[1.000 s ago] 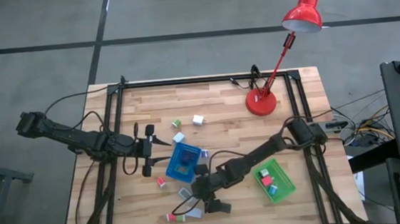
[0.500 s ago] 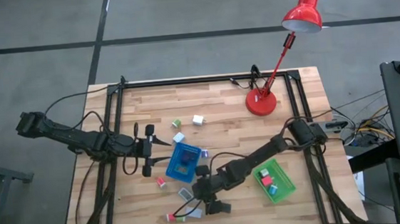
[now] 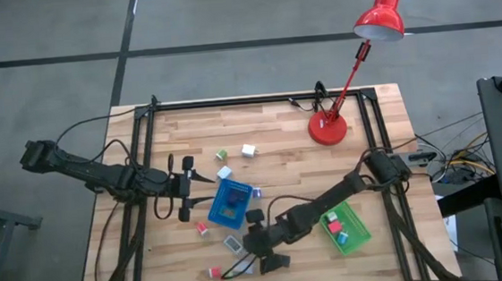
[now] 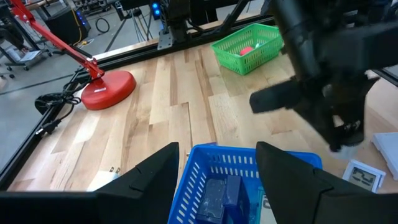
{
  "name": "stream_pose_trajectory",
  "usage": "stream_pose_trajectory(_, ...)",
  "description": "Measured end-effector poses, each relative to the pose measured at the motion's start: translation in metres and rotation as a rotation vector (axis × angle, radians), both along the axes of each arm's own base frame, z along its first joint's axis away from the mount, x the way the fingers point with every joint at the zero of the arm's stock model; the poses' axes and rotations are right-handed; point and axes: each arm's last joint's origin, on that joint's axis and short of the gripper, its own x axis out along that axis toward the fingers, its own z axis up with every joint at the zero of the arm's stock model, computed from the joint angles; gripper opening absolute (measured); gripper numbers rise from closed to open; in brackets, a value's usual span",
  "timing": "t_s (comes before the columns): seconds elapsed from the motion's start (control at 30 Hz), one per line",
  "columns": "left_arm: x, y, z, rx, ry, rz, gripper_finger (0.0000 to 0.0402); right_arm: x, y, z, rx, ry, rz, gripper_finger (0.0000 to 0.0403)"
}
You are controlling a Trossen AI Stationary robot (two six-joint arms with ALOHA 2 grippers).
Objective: Pick & Place Office items
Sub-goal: Put the white black charger adapter into the green bin
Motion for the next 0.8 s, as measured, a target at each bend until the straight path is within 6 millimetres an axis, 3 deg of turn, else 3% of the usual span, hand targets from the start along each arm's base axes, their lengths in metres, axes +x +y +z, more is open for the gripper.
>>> stream_pose_trajectory(0.43, 0.000, 0.000, 0.000, -0.003, -0.002, -0.003, 0.0220, -0.002, 0.008, 0.036, -0.006, -0.295, 0.053, 0.0126)
stream_pose_trajectory(0.8, -0.001, 0.000, -0.008, -0.015, -0.048, -0.011, 0.0220, -0.031, -0.007, 0.054, 0.000, -0.614, 0.099, 0.0126)
